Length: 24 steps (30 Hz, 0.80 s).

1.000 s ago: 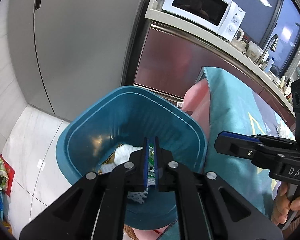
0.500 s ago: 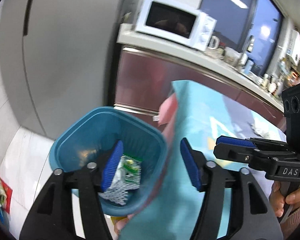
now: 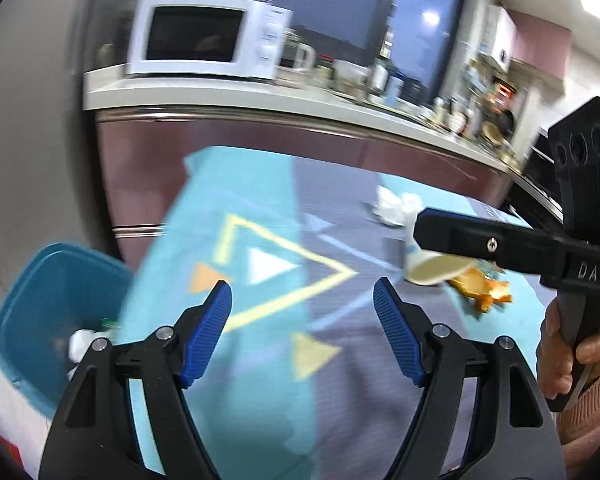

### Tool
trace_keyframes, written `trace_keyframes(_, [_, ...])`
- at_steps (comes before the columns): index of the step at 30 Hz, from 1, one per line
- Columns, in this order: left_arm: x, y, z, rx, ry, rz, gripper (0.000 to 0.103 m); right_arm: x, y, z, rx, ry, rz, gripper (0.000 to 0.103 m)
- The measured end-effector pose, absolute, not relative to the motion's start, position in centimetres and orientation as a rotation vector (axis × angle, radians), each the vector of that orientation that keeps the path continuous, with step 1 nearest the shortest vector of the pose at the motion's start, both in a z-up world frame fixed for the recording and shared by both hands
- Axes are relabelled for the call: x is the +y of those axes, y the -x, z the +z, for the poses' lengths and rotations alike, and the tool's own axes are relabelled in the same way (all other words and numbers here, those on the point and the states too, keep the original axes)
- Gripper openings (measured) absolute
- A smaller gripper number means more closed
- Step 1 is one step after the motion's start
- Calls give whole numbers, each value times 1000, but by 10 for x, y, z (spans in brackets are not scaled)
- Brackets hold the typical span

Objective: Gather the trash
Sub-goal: 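Grasp the dotted paper cup with left tool while right tool grasps a tissue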

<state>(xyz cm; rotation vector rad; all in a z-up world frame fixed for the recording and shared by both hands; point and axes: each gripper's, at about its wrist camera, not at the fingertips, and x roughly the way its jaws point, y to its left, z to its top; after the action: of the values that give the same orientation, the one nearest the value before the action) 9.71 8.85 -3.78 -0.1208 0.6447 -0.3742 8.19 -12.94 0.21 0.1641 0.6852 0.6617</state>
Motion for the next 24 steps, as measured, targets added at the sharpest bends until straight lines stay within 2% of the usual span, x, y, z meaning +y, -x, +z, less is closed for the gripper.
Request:
trace_keyframes(7, [18,-103,-42,668,50,-472,73,-197,-85,2,659,-213,522,33])
trace_keyframes(16, [-26,-130,-50,715,3,-531,71,-251,-111,-9,667,-299,422,33])
trace_keyframes(18, [-32,-135,-51,725,-7,-531,69,-257,-118,-11,673,-309,409,33])
trace_keyframes(24, [-48,-158,-59,807,2,-539,57,-270,-134,-20,698,-351,400,33])
